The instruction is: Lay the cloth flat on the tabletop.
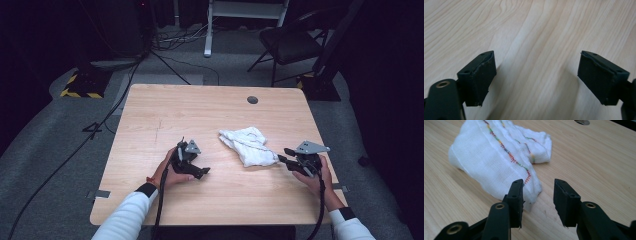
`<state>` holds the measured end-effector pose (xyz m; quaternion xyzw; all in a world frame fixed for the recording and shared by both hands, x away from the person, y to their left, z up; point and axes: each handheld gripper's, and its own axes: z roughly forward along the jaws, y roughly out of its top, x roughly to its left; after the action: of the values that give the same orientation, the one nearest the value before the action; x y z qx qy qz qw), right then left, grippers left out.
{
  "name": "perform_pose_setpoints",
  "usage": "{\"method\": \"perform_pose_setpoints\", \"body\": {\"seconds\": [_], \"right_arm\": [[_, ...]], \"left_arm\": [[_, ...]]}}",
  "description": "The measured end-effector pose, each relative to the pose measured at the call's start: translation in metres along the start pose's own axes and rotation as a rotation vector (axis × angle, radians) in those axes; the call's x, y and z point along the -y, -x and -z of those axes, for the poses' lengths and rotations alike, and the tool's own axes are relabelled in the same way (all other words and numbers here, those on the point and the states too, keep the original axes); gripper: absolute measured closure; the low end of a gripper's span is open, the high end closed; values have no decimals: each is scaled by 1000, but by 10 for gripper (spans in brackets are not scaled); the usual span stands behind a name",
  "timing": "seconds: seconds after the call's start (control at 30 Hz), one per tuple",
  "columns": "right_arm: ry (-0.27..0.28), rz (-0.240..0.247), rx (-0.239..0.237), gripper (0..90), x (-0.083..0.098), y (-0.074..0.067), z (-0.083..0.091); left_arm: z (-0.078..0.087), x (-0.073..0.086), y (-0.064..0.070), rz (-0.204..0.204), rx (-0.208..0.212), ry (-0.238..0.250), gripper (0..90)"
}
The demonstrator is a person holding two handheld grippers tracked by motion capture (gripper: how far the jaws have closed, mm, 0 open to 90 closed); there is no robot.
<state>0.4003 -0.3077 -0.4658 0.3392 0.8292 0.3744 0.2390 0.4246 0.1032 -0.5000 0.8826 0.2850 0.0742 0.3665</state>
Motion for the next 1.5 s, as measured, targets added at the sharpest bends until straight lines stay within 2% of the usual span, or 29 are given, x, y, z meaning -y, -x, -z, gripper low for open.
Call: {"method": "perform_pose_setpoints", "body": {"seconds": [0.07, 0.13, 0.2, 0.23, 0.33, 0.4, 0.57, 0.67, 0.8, 0.93, 1.07, 1.17, 1.27, 1.37, 1.5], "right_arm": [[5, 11, -16, 567, -2, -2, -2], [-7, 10, -32, 546, -5, -3, -5], [-9, 12, -43, 531, -8, -5, -9], [-12, 13, -50, 525, -9, -5, -11], [-29, 15, -57, 523, -12, -7, -19], [-49, 12, -59, 520, -12, -9, -26], [-84, 16, -63, 496, -12, -11, -36], [-98, 11, -68, 487, -12, -12, -41], [-117, 20, -76, 479, -12, -14, -46], [-123, 22, -74, 489, -12, -14, -47], [-122, 30, -82, 558, -11, -16, -47], [-123, 53, -87, 630, -12, -19, -47], [-121, 68, -86, 727, -12, -21, -47], [-117, 79, -85, 794, -13, -22, -47], [-87, 86, -54, 822, -14, -22, -42]], "left_arm": [[-6, -6, -4, 8, 11, 13, 160], [-12, -13, -7, -10, -2, 21, 171], [-17, -19, -10, -3, 19, 24, 178], [-19, -23, -11, -5, 14, 35, 176], [-27, -33, -14, -1, 29, 43, 187], [-34, -40, -15, -14, 20, 43, 199], [-44, -55, -19, -11, 18, 54, 200], [-49, -60, -23, -7, 10, 72, 213], [-59, -65, -27, 0, 32, 65, 223], [-62, -68, -26, -22, 41, 73, 311], [-63, -69, -26, -61, 43, 67, 502], [-62, -68, -26, -87, 28, 60, 691], [-59, -68, -28, -110, 41, 56, 793], [-53, -68, -26, -136, 43, 49, 829], [-40, -65, -24, -146, 47, 57, 840]]}}
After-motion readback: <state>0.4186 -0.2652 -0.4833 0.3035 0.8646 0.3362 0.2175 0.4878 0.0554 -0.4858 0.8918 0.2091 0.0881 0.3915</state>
